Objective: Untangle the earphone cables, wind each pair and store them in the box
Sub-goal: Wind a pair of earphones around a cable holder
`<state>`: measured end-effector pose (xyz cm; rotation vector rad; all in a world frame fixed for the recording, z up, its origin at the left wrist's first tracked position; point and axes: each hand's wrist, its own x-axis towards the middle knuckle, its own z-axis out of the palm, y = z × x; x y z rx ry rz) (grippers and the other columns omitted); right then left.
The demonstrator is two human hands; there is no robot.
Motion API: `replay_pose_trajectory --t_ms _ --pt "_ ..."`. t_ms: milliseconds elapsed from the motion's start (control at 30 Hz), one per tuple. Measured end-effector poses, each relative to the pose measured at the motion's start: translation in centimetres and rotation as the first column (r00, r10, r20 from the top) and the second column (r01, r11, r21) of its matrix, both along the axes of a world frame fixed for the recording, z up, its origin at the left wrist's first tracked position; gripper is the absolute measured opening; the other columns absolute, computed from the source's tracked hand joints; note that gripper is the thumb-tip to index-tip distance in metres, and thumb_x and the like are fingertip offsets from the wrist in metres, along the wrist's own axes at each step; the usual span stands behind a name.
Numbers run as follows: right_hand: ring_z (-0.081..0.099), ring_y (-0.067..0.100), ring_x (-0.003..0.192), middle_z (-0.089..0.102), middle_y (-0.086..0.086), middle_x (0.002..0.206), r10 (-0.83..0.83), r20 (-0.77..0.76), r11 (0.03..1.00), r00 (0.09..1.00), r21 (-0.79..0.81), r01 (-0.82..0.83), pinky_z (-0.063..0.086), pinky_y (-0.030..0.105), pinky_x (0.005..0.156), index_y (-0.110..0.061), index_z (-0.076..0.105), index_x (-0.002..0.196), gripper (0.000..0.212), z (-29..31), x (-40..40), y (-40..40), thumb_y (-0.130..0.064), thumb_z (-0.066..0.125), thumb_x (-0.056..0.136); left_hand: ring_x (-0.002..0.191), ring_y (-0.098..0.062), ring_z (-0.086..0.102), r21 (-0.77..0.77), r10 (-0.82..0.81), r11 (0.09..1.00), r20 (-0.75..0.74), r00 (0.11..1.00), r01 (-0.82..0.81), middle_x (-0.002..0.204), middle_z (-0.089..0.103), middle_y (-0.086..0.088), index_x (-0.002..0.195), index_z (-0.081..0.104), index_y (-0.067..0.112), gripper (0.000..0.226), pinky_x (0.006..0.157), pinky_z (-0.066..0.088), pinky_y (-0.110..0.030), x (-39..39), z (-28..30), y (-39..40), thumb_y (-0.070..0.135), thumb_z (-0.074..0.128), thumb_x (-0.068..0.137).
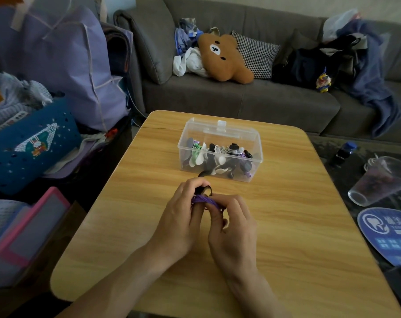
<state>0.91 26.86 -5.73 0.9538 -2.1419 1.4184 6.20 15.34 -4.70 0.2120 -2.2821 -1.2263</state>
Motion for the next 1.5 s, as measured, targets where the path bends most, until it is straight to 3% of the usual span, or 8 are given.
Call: replay_pose_trajectory --t_ms 300,467,600,833,1033,1200,1367,1500 --pt "0.066 0.000 0.081 0.071 -0.010 0.087 0.149 0.207 0.989 0.967 -0.034 -0.145 0.044 0.006 0.069 -0.018 0.067 0.098 0.010 1.3 -1.3 0.9 -0.009 0.066 0.092 0.108 -0.002 0.056 -0.124 -0.218 0.962 0.187 0.958 0.243 0.120 0.050 0.011 0.127 0.051 0.027 0.026 0.090 0.046 -0.018 0.1 1.7 -2.7 0.021 0.050 0.101" --pt "0.067 0.006 0.078 0.069 -0.011 0.082 0.234 0.308 0.972 0.922 -0.039 -0.233 0.047 0.012 0.068 -0.015 0.061 0.098 0.011 1.8 -1.0 0.6 -0.005 0.059 0.097 0.100 -0.004 0.062 0.053 -0.297 0.955 0.230 0.927 0.293 0.119 0.053 0.010 0.127 0.053 0.023 0.032 0.081 0.048 -0.016 0.3 2.6 -3.2 0.034 0.049 0.097" --pt "0.063 0.009 0.083 0.064 -0.007 0.090 0.210 0.296 0.971 0.932 0.051 -0.235 0.049 0.022 0.071 -0.017 0.056 0.102 0.008 1.2 -0.9 0.5 -0.010 0.056 0.099 0.083 -0.009 0.067 0.110 -0.288 0.957 0.222 0.931 0.270 0.110 0.058 0.002 0.122 0.055 0.018 0.021 0.068 0.047 -0.014 0.3 2.2 -3.0 0.020 0.052 0.100" --pt "0.057 0.006 0.086 0.061 -0.004 0.094 0.181 0.232 0.964 0.956 0.151 -0.219 0.040 0.007 0.073 -0.018 0.058 0.103 0.019 1.7 -1.2 0.9 -0.005 0.065 0.091 0.069 -0.014 0.067 0.139 -0.224 0.971 0.272 0.936 0.192 0.096 0.066 0.004 0.116 0.056 0.026 0.016 0.069 0.055 -0.033 0.3 1.7 -2.6 0.029 0.047 0.103" --pt "0.056 0.007 0.078 0.061 -0.009 0.084 0.177 0.328 0.947 0.928 0.201 -0.252 0.040 0.010 0.066 -0.022 0.061 0.097 0.021 2.0 -2.0 1.5 -0.004 0.066 0.087 0.052 -0.017 0.066 0.126 -0.202 0.978 0.339 0.919 0.168 0.071 0.068 -0.003 0.108 0.061 0.024 0.018 0.052 0.048 -0.026 0.1 1.7 -2.0 0.034 0.047 0.103" --pt "0.063 0.005 0.077 0.069 -0.013 0.082 0.208 0.407 0.937 0.889 0.178 -0.300 0.048 0.015 0.066 -0.026 0.067 0.102 0.022 2.7 -2.7 2.3 -0.008 0.067 0.090 0.054 -0.027 0.068 0.275 -0.280 0.942 0.324 0.904 0.193 0.084 0.072 -0.009 0.103 0.063 0.021 0.021 0.058 0.054 -0.044 0.1 1.6 -2.2 0.034 0.047 0.103" --pt "0.066 0.013 0.076 0.072 -0.012 0.085 0.230 0.404 0.942 0.885 0.136 -0.306 0.054 0.026 0.071 -0.033 0.066 0.112 0.028 2.8 -3.5 2.6 -0.014 0.068 0.092 0.060 -0.043 0.066 0.488 -0.376 0.847 0.272 0.886 0.210 0.095 0.072 -0.011 0.107 0.059 0.005 0.026 0.052 0.048 -0.033 0.1 1.9 -2.1 0.028 0.047 0.103" --pt "0.066 0.006 0.084 0.072 -0.016 0.089 0.181 0.314 0.947 0.932 0.201 -0.252 0.050 0.016 0.069 -0.031 0.072 0.103 0.025 2.9 -3.5 2.8 -0.011 0.071 0.089 0.075 -0.036 0.071 0.503 -0.439 0.825 0.282 0.853 0.258 0.100 0.069 -0.007 0.109 0.054 0.009 0.018 0.048 0.043 -0.033 0.0 1.6 -2.0 0.026 0.049 0.103"
